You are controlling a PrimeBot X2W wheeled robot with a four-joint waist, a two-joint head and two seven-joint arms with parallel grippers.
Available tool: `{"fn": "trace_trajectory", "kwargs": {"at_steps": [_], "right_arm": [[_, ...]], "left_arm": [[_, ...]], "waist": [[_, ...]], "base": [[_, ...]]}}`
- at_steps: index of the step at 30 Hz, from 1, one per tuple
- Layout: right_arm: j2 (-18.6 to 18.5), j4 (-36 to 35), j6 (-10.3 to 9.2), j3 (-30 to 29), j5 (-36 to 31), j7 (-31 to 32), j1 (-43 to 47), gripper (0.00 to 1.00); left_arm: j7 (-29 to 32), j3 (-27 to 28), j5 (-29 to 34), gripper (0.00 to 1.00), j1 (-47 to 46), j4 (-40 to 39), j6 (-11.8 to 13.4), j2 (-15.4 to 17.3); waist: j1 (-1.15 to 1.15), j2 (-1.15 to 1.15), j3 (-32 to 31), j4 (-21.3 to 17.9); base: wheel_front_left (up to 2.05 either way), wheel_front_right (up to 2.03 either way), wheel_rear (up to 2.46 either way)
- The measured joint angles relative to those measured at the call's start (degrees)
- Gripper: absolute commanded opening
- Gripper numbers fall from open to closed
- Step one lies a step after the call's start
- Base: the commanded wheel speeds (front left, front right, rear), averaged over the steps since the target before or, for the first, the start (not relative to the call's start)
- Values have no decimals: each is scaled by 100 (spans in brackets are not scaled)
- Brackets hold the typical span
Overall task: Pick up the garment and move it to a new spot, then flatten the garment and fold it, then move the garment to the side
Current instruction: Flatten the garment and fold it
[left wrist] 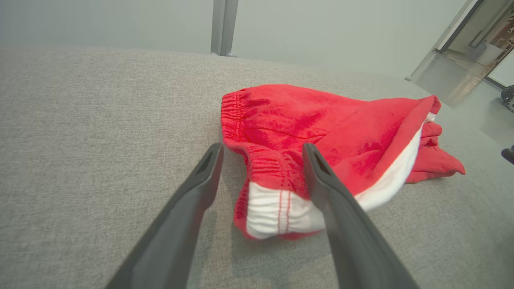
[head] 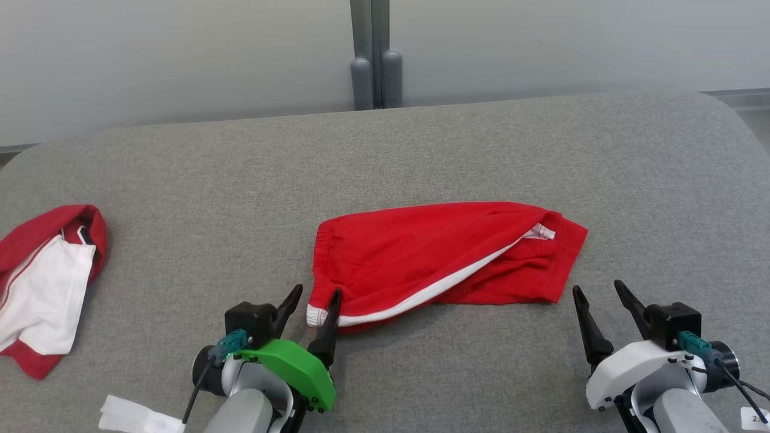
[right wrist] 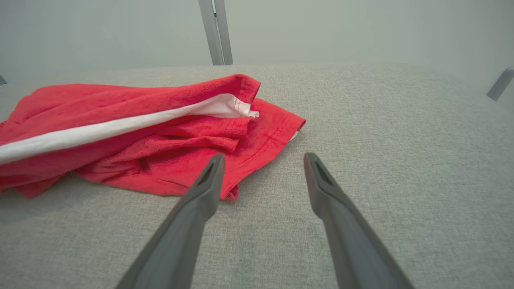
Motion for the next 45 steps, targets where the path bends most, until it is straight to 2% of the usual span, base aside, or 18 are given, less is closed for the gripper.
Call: {"fn": "trace_trajectory", "kwargs": {"at_steps": [4,9,12,13,17,22,30,31,33,35,40,45], "right_arm": [[2,-18,0,35,2,0,-27,100],[0,-31,-1,33,2,0,-27,100],[-4,-53,-1,13,3,0,-27,100],[-9,-58,0,8,4,0,-28,100],[-13,-86,-1,-31,42,0,-33,100],[10,-134,0,-1,45,0,-112,100],[66,-234,-1,403,183,1,-480,100],[69,-257,0,461,214,0,-522,100],[80,-303,0,610,291,0,-570,100],[71,-338,0,797,364,0,-599,100],[-11,-547,-1,1151,615,1,-620,100],[-92,-770,0,1459,798,0,-602,100]], "left_arm": [[243,-248,-421,100,-415,801,0,9],[234,-526,-725,98,-665,1289,0,14],[207,-799,-961,13,-703,1347,0,12],[183,-902,-1020,0,-725,1329,0,18],[31,-945,-1152,0,-884,1048,0,197],[-5,-41,-772,0,-1070,333,51,407],[-4,514,-235,0,-1530,873,149,434],[-5,584,-204,8,-1602,959,177,439],[-5,720,-156,36,-1674,1172,223,446],[-4,761,-42,100,-1688,1455,276,460],[-4,981,168,100,-1629,1568,375,392],[-3,1281,504,100,-1204,1037,527,326]], "waist": [[0,0,37,-83],[0,0,77,-137],[0,0,101,-130],[0,0,107,-120],[0,0,145,-68],[0,0,273,-24],[0,0,602,-185],[0,0,647,-228],[0,0,729,-328],[0,0,801,-435],[0,0,927,-603],[0,0,894,-510]], "base": [[0,0,0],[0,0,0],[0,0,0],[0,0,0],[0,0,0],[0,0,0],[0,0,0],[0,0,0],[0,0,0],[0,0,0],[0,0,0],[0,0,0]]}}
